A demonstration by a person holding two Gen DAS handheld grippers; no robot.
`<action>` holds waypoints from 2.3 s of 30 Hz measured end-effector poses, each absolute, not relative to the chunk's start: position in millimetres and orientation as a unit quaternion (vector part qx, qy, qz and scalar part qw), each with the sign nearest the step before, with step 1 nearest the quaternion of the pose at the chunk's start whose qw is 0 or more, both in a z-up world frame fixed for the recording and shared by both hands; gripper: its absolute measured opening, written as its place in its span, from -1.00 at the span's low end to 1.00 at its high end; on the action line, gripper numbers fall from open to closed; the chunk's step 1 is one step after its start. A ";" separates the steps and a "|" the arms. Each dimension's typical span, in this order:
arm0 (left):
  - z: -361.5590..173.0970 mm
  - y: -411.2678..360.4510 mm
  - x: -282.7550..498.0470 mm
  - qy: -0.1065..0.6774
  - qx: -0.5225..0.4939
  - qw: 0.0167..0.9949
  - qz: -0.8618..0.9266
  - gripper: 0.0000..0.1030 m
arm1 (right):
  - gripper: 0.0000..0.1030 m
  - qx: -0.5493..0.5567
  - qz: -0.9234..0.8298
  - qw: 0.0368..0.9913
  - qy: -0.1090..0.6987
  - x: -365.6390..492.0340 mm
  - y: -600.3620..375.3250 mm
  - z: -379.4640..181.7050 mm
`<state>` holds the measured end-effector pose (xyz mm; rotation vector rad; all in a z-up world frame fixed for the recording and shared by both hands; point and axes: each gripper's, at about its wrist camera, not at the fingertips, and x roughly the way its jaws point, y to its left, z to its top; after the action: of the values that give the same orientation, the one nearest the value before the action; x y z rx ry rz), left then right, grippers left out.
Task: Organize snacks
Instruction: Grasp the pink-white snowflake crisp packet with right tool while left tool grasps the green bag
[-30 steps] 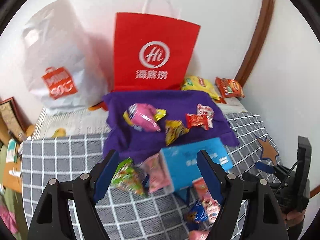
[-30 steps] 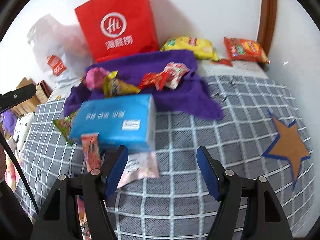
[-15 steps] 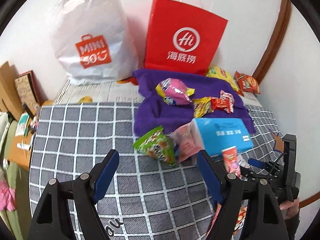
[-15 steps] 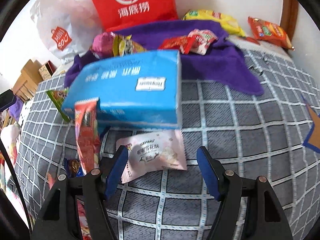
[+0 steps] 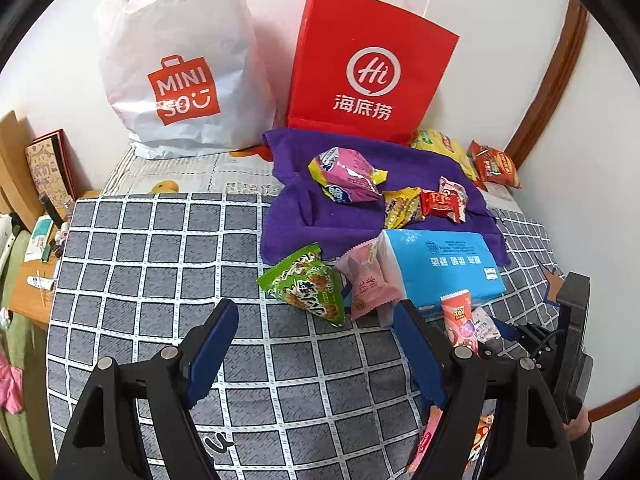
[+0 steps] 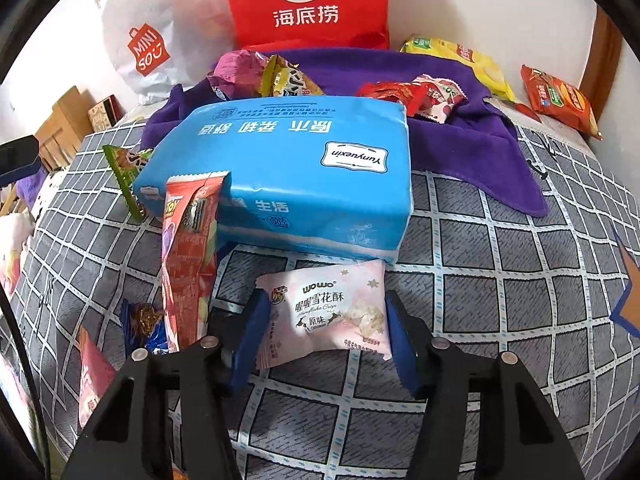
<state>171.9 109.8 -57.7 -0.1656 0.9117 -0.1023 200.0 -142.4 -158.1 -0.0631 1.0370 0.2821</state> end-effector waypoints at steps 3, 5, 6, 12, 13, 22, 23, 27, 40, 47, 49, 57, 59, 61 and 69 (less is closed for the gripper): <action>-56.8 109.1 171.2 0.436 -0.077 0.895 -0.058 0.53 | -0.20 -0.022 0.127 0.865 0.484 196.5 -148.7 -152.5; -57.3 107.7 172.9 0.436 -0.075 0.894 -0.064 0.53 | -0.25 -0.005 0.133 0.865 0.484 196.1 -155.5 -148.2; -58.4 106.7 174.7 0.438 -0.075 0.893 -0.067 0.53 | -0.25 0.004 0.134 0.863 0.487 197.0 -158.7 -147.6; -61.3 104.6 179.9 0.441 -0.082 0.891 -0.064 0.53 | -0.11 0.002 0.131 0.860 0.494 196.6 -158.0 -150.0; -61.9 104.5 180.0 0.442 -0.084 0.891 -0.063 0.53 | -0.06 0.001 0.134 0.856 0.499 197.2 -157.3 -151.3; -65.7 105.3 182.0 0.447 -0.088 0.888 -0.057 0.52 | -0.07 -0.007 0.144 0.856 0.496 199.4 -150.6 -157.2; -66.1 105.4 182.0 0.448 -0.088 0.888 -0.056 0.52 | -0.16 -0.007 0.144 0.860 0.489 198.4 -151.8 -155.3; -66.7 105.8 181.7 0.449 -0.086 0.888 -0.054 0.53 | -0.32 0.001 0.151 0.863 0.482 195.3 -159.4 -149.8; -69.2 110.1 179.2 0.450 -0.099 0.886 -0.053 0.52 | -0.19 0.016 0.144 0.844 0.517 162.3 -191.4 -144.0; -70.1 106.5 178.6 0.454 -0.090 0.885 -0.051 0.53 | 0.07 -0.018 0.142 0.843 0.519 164.2 -173.9 -153.6; -68.3 107.4 178.1 0.452 -0.089 0.886 -0.049 0.53 | 0.11 -0.030 0.139 0.845 0.515 165.8 -168.6 -156.1; -78.5 118.3 180.5 0.459 -0.094 0.883 -0.035 0.52 | -0.20 -0.052 0.135 0.859 0.492 162.8 -164.3 -153.7; -84.8 122.0 184.2 0.465 -0.100 0.879 -0.029 0.50 | -0.23 -0.030 0.143 0.857 0.494 164.3 -172.8 -150.4; -90.2 124.7 188.4 0.469 -0.104 0.877 -0.025 0.50 | -0.24 -0.015 0.143 0.856 0.497 166.7 -178.8 -150.2; -111.6 116.9 220.0 0.483 -0.117 0.867 -0.040 0.50 | -0.37 0.007 0.140 0.860 0.490 174.2 -189.5 -141.3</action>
<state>220.0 116.9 -111.6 -0.2451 1.0122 -0.0844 174.2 -189.5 -141.3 0.0143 1.0287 0.2929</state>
